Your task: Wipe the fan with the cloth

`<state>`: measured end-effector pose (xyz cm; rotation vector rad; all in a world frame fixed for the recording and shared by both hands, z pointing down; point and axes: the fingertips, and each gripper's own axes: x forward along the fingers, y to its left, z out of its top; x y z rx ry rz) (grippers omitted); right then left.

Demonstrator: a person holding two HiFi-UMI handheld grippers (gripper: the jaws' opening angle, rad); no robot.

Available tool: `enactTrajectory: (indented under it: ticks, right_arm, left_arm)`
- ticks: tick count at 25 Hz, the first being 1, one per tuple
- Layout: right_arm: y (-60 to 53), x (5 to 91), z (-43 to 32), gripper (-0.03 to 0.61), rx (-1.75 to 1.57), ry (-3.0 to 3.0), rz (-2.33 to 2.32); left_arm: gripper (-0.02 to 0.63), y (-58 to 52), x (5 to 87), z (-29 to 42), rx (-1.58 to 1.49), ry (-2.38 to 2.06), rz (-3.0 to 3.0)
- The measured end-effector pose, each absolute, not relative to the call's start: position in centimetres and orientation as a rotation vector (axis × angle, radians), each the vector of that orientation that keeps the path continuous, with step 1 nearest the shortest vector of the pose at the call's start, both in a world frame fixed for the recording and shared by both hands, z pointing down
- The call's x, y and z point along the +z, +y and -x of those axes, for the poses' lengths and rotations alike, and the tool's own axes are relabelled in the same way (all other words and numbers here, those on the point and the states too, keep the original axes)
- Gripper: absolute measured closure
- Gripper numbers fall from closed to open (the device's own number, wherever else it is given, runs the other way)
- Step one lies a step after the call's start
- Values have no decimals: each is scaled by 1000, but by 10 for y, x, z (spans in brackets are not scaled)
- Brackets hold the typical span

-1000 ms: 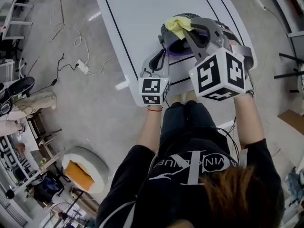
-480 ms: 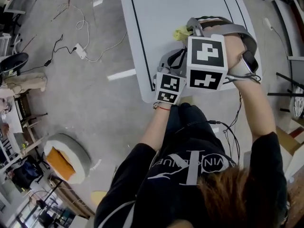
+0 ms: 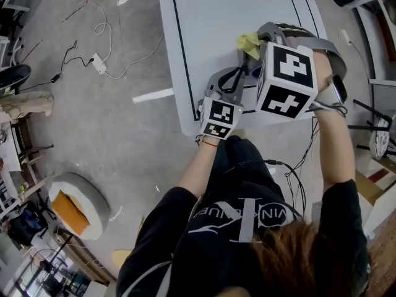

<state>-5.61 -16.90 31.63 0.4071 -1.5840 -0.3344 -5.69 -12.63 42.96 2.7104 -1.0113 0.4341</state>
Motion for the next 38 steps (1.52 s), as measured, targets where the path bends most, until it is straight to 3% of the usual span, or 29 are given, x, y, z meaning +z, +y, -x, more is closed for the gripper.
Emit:
enactTrajectory:
  ticks: [19,38]
  right_arm:
    - [-166,293,-20,551,-191,-1646,-730]
    - [-150,333,-92,551,68,-1700,-1029]
  left_arm:
    - [578,-134,433,63,454,-1026,-2711]
    - [575,-137,430,64,462,-1045,-2706]
